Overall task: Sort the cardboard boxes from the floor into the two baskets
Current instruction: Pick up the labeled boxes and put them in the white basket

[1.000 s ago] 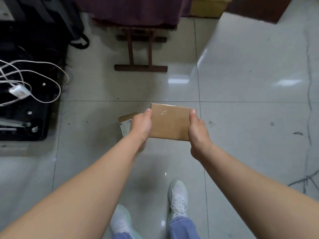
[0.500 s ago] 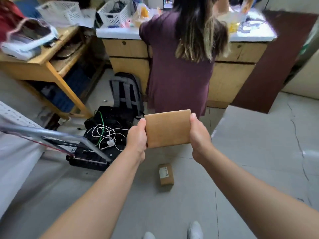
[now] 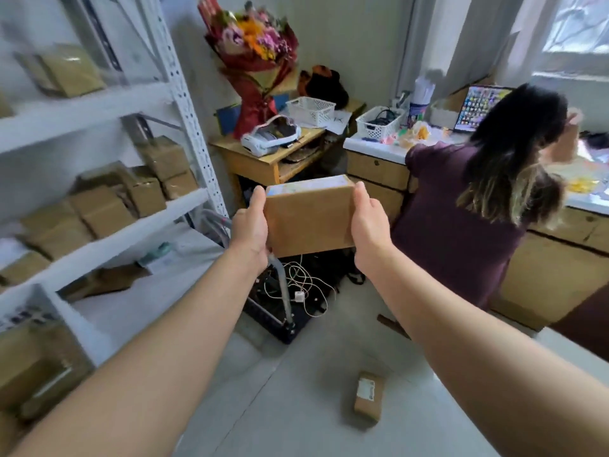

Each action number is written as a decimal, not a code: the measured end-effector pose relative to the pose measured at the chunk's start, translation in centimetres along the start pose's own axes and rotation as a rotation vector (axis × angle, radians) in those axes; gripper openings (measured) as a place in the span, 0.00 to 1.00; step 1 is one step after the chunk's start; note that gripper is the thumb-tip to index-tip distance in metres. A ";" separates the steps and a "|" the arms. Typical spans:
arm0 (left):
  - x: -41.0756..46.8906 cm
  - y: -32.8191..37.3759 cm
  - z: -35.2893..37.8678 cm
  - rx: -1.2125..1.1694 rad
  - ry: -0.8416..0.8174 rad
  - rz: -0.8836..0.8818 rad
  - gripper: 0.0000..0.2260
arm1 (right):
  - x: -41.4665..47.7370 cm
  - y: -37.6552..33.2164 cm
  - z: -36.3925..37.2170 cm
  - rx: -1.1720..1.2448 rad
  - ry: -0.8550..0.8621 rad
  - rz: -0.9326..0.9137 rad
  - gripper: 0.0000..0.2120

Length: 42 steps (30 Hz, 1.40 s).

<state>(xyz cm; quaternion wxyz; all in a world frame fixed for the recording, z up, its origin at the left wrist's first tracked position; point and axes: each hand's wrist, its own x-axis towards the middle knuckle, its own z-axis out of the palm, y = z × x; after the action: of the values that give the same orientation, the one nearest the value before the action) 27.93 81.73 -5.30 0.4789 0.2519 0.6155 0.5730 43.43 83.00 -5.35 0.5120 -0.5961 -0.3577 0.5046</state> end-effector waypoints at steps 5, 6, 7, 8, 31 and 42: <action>-1.9 0.8 -5.8 -0.061 0.276 0.067 0.19 | -2.6 -0.4 4.5 0.034 -0.155 0.065 0.30; -2.4 1.0 -6.9 -0.078 0.312 0.077 0.15 | -3.1 -0.3 5.5 0.030 -0.201 0.073 0.30; -2.8 1.1 -8.0 -0.097 0.339 0.083 0.13 | -3.6 -0.4 6.4 0.024 -0.247 0.084 0.29; -3.2 1.1 -9.0 -0.119 0.367 0.090 0.11 | -4.0 -0.4 7.3 0.014 -0.289 0.095 0.26; -6.3 0.3 -37.6 -0.284 0.849 0.001 0.13 | -18.1 6.0 33.1 -0.376 -0.895 0.077 0.28; -4.8 -2.2 -46.7 -0.535 1.011 -0.126 0.08 | -21.1 12.2 44.9 -0.513 -0.967 0.078 0.37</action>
<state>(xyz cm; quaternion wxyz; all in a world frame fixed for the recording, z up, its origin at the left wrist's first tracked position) -10.56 55.52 -11.33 0.2053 -0.2204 0.6154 0.7284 -6.09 71.63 -10.70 0.1081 -0.4149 -0.6414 0.6363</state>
